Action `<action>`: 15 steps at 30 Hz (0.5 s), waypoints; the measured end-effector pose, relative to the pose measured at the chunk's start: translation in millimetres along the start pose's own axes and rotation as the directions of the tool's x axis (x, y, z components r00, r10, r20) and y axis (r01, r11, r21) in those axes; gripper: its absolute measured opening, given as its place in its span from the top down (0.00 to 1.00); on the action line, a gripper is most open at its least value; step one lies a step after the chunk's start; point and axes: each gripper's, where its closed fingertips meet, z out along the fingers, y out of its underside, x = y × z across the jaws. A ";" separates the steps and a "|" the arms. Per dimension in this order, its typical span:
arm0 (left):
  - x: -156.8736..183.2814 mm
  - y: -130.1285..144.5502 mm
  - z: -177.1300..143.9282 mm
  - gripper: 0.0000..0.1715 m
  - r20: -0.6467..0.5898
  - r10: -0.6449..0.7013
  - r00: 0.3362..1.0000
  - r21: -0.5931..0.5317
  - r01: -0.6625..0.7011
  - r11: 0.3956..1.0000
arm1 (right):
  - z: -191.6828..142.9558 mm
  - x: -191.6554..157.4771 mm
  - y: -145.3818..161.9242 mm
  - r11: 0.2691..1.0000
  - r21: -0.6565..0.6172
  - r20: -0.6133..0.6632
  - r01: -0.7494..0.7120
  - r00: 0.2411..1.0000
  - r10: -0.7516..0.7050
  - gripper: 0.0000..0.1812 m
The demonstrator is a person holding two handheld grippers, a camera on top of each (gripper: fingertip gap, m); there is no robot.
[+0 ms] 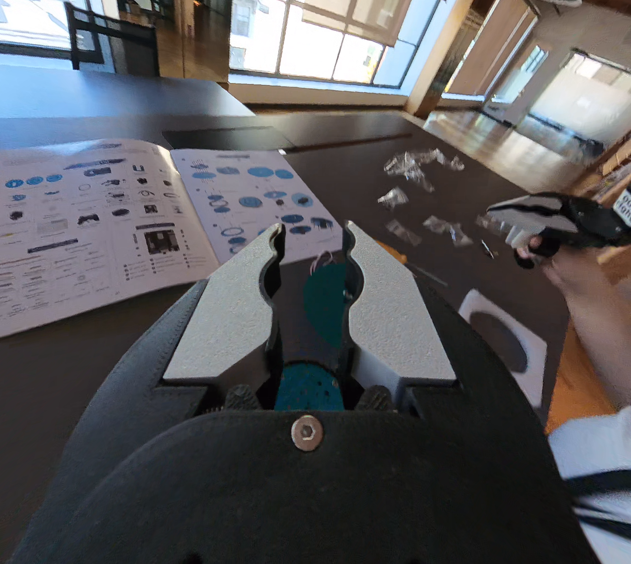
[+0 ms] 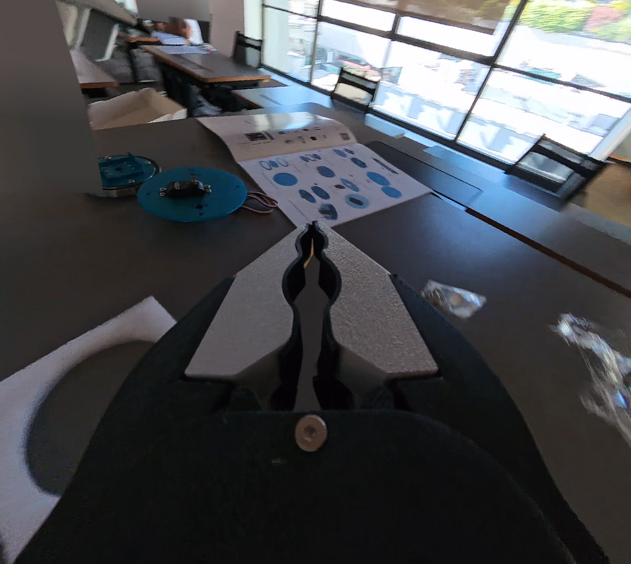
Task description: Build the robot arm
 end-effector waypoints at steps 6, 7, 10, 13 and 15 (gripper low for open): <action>-62.7 -36.7 28.0 0.80 0.306 0.163 0.938 0.092 -0.200 0.975 | 72.9 -16.9 -14.3 0.998 0.054 0.256 0.027 0.966 -0.040 1.00; -75.0 -34.5 27.8 0.80 0.357 0.188 0.915 0.103 -0.238 0.966 | 77.5 -27.7 -9.2 0.999 0.051 0.308 -0.003 0.951 -0.013 1.00; -91.5 -13.8 24.7 0.81 0.393 0.166 0.905 0.131 -0.234 0.963 | 74.3 -53.4 15.5 0.997 0.044 0.385 0.056 0.920 -0.069 1.00; -96.1 -7.9 24.2 0.81 0.398 0.174 0.901 0.125 -0.241 0.962 | 72.3 -63.7 22.1 0.994 0.070 0.431 0.080 0.897 -0.102 1.00; -93.7 -3.4 28.2 0.81 0.372 0.170 0.913 0.098 -0.221 0.970 | 69.2 -66.8 11.6 0.997 0.082 0.474 0.002 0.879 -0.041 1.00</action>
